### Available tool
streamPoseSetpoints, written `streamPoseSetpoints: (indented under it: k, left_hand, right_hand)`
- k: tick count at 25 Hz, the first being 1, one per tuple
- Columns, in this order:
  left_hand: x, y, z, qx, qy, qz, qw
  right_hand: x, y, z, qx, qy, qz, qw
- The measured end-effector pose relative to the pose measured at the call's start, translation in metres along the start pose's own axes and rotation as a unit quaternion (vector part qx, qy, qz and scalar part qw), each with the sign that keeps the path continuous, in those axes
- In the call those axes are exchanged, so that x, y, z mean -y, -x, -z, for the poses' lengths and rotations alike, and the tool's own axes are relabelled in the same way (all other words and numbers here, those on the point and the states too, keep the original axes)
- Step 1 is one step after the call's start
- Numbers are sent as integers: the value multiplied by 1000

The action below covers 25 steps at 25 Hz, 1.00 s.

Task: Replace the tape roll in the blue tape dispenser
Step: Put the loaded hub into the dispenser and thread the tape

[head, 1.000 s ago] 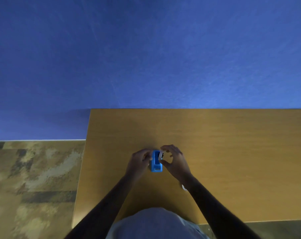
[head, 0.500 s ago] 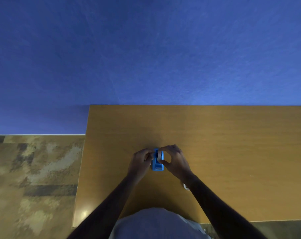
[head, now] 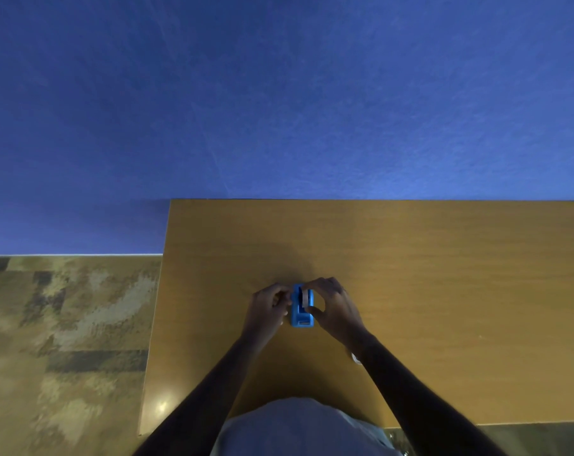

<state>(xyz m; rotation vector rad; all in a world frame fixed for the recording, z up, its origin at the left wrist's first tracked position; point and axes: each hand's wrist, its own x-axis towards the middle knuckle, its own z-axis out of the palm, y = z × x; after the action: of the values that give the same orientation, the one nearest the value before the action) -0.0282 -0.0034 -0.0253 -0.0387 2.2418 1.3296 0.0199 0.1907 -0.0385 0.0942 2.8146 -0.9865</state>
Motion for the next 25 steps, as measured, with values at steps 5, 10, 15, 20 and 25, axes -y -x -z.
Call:
streamPoseSetpoints:
  k: [5, 10, 15, 20, 25]
  left_hand:
    - [0, 1, -1, -2, -18, 2, 1000]
    - [-9, 0, -3, -5, -34, 13, 999]
    - [-16, -4, -7, -6, -72, 7, 997]
    - [-20, -5, -7, -7, -68, 5, 998]
    - [-20, -3, -7, -5, -58, -2, 998]
  right_hand:
    - [2, 0, -5, 3, 0, 3, 1000]
    - [2, 4, -4, 8, -64, -36, 997]
    - [6, 3, -2, -51, -157, -99, 981]
    - [4, -1, -6, -72, -207, -137, 966]
    - [-3, 5, -10, -57, -206, -139, 967]
